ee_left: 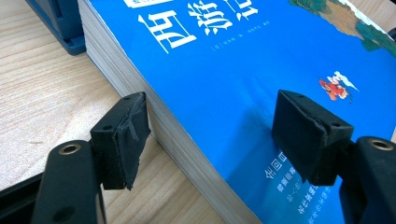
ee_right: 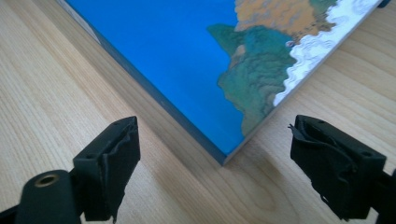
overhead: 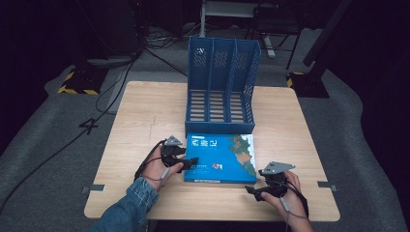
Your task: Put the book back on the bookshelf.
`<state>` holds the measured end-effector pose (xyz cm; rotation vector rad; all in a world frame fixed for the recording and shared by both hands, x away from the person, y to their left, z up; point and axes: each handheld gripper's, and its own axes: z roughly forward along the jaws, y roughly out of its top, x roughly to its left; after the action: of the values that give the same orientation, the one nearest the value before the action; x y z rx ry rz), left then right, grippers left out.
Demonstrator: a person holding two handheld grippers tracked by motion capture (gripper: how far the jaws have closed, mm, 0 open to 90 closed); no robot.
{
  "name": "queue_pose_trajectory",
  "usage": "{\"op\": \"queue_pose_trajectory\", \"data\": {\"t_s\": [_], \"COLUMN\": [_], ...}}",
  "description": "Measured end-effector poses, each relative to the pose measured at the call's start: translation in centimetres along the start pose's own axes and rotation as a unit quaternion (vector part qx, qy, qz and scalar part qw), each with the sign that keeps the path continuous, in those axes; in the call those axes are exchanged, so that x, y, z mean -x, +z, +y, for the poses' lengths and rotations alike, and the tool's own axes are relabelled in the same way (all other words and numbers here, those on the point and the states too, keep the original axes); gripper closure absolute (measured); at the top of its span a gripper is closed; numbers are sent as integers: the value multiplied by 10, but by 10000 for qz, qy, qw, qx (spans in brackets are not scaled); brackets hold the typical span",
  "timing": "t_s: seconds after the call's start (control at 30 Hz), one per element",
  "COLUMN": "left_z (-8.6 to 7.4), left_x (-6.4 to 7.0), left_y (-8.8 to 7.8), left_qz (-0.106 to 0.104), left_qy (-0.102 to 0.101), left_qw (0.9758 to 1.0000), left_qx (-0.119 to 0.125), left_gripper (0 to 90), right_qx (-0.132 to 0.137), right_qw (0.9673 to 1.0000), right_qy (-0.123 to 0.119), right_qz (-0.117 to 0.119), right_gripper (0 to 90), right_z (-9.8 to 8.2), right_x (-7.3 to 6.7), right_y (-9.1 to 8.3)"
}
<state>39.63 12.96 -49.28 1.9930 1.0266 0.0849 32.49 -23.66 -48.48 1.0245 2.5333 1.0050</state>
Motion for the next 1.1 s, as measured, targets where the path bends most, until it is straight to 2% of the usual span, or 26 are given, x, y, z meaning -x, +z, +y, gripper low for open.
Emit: {"op": "queue_pose_trajectory", "data": {"t_s": [0.1,0.3,0.4,0.6,0.7,0.87,0.93,1.0,1.1], "left_z": [0,0,-3,-3,-1,1,2,3,4], "left_x": [0,3,6,13,16,18,17,18,21], "left_y": [0,0,2,3,0,-4,-9,-14,-18], "left_qz": [22,124,196,391,539,586,462,204,16], "left_qy": [22,-67,-132,146,343,512,463,351,415], "left_qw": [10000,9999,9996,9988,9976,9964,9970,9980,9983], "left_qx": [-6,11,149,239,268,323,406,491,402], "left_gripper": [280,286,293,306,421,517,594,650,679], "right_qx": [-52,-57,-72,-189,-202,-217,-213,-204,-196], "right_qw": [10000,9999,9999,9996,9995,9994,9994,9993,9993], "right_qy": [-13,-97,-83,-72,-87,-67,-65,-77,-90], "right_qz": [-12,-114,-123,-194,-230,-256,-276,-289,-296], "right_gripper": [162,170,177,173,175,171,166,166,175], "right_z": [0,-2,-1,0,0,-1,-1,-2,-2], "right_x": [-2,-5,-6,-5,-5,-4,-4,-4,-4], "right_y": [6,14,14,13,13,12,12,12,12]}}
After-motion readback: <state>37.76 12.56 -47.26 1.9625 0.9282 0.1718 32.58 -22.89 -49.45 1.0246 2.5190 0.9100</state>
